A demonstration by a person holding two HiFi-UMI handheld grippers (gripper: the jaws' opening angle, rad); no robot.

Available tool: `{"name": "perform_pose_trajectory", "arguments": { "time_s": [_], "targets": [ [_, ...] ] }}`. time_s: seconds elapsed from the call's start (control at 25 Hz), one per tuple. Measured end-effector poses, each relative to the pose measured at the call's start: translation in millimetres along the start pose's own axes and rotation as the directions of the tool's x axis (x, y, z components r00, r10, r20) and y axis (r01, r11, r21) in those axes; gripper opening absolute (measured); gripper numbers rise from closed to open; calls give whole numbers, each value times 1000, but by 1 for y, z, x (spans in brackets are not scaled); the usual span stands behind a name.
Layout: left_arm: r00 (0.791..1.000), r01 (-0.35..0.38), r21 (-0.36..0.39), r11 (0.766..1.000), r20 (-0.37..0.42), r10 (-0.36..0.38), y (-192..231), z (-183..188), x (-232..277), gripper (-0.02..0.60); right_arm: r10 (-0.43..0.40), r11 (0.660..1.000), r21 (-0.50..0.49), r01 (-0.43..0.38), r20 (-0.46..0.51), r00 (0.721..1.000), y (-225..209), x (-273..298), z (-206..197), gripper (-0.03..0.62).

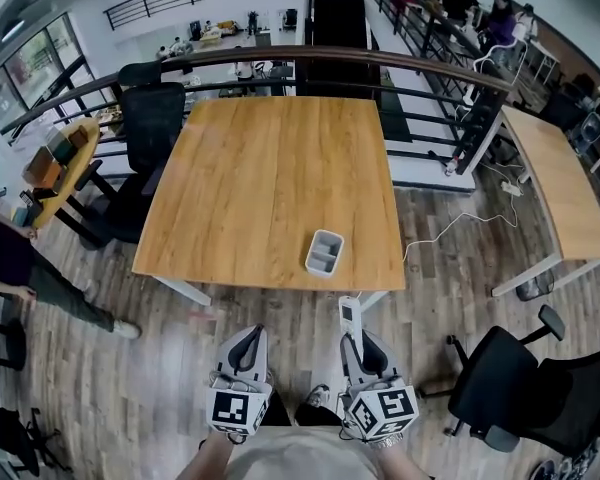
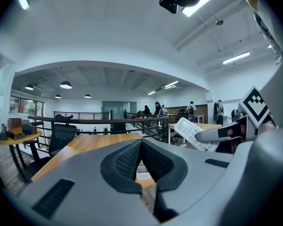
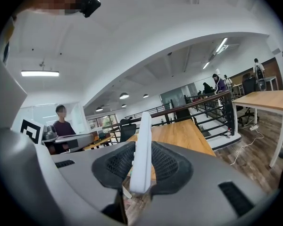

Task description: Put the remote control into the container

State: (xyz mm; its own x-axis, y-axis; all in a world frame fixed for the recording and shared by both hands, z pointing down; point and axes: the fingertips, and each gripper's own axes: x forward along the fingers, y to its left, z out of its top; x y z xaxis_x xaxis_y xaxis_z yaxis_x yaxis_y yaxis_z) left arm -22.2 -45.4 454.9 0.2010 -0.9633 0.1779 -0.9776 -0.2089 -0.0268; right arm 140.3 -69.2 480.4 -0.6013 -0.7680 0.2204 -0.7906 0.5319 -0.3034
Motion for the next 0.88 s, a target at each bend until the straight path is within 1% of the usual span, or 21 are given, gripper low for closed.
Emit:
{"name": "perform_pose_trajectory", "arguments": {
  "time_s": [0.24, 0.4, 0.48, 0.56, 0.64, 0.72, 0.8, 0.88],
  "targets": [
    [998, 55, -19, 998, -6, -55, 0, -5, 55, 5, -55, 998, -3, 55, -20, 998, -33, 23, 3, 118],
    [990, 141, -38, 989, -7, -142, 6, -6, 111, 3, -124, 992, 1, 124, -58, 991, -53, 57, 10, 119],
    [986, 169, -55, 984, 0, -169, 20, 2, 140, 3, -149, 989, -4, 149, -68, 986, -54, 80, 18, 119],
    [983, 181, -86, 980, 51, -177, 40, 16, 170, 3, -160, 987, -23, 158, -74, 984, -53, 110, 29, 118],
    [977, 204, -80, 976, 87, -197, 56, 27, 199, 3, -171, 985, -46, 168, -84, 982, -56, 142, 39, 119],
    [970, 233, -54, 971, 87, -228, 68, 34, 225, 3, -194, 980, -60, 188, -100, 976, -61, 171, 48, 118],
    [964, 252, -69, 965, 106, -244, 78, 41, 247, 3, -214, 976, -70, 207, -121, 969, -67, 194, 56, 119],
    [961, 270, -76, 960, 87, -263, 87, 41, 266, 3, -232, 972, -69, 224, -149, 961, -72, 216, 58, 118]
  ]
}}
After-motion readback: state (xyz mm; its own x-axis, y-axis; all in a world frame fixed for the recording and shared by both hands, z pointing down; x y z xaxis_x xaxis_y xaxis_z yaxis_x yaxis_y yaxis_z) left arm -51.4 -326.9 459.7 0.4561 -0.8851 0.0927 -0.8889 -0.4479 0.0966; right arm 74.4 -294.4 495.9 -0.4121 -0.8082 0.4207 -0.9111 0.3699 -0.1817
